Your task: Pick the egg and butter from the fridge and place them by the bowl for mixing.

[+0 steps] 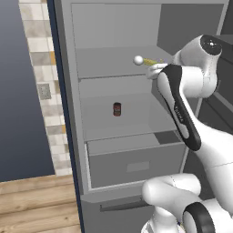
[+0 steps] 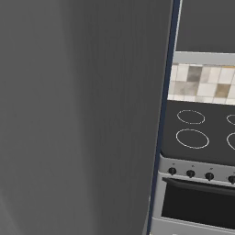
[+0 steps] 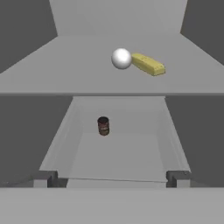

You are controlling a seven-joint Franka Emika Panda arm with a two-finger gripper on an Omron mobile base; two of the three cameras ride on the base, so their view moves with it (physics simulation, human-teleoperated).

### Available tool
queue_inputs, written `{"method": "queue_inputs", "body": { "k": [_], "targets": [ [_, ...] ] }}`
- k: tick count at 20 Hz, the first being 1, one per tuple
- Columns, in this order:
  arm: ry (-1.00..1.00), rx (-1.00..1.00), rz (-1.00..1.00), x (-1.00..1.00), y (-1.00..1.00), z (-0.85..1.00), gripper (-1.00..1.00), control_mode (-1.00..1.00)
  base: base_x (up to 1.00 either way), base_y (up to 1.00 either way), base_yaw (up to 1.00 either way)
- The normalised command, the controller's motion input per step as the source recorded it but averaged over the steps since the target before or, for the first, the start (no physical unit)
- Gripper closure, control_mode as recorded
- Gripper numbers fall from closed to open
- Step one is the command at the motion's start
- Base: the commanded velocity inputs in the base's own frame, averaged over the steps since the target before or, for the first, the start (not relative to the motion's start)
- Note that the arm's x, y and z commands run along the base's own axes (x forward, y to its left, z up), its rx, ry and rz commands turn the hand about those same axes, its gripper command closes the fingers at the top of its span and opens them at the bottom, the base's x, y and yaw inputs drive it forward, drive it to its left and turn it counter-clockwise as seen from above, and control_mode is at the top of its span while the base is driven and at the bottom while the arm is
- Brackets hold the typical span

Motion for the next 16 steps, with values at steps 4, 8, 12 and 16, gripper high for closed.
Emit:
{"method": "queue_inputs", "body": {
  "k": [4, 8, 12, 16],
  "targets": [
    [-0.03, 0.0, 0.0, 0.35, -0.01, 0.37, -1.0, -1.0, 0.0, 0.0, 0.0],
    [0.02, 0.0, 0.0, 0.64, -0.07, 0.0, -1.0, -1.0, 0.0, 0.0, 0.0],
    [0.04, 0.0, 0.0, 0.87, -0.1, 0.0, -1.0, -1.0, 0.0, 0.0, 0.0],
    [0.06, 0.0, 0.0, 1.0, -0.06, 0.0, -1.0, -1.0, 0.0, 0.0, 0.0]
  ]
}}
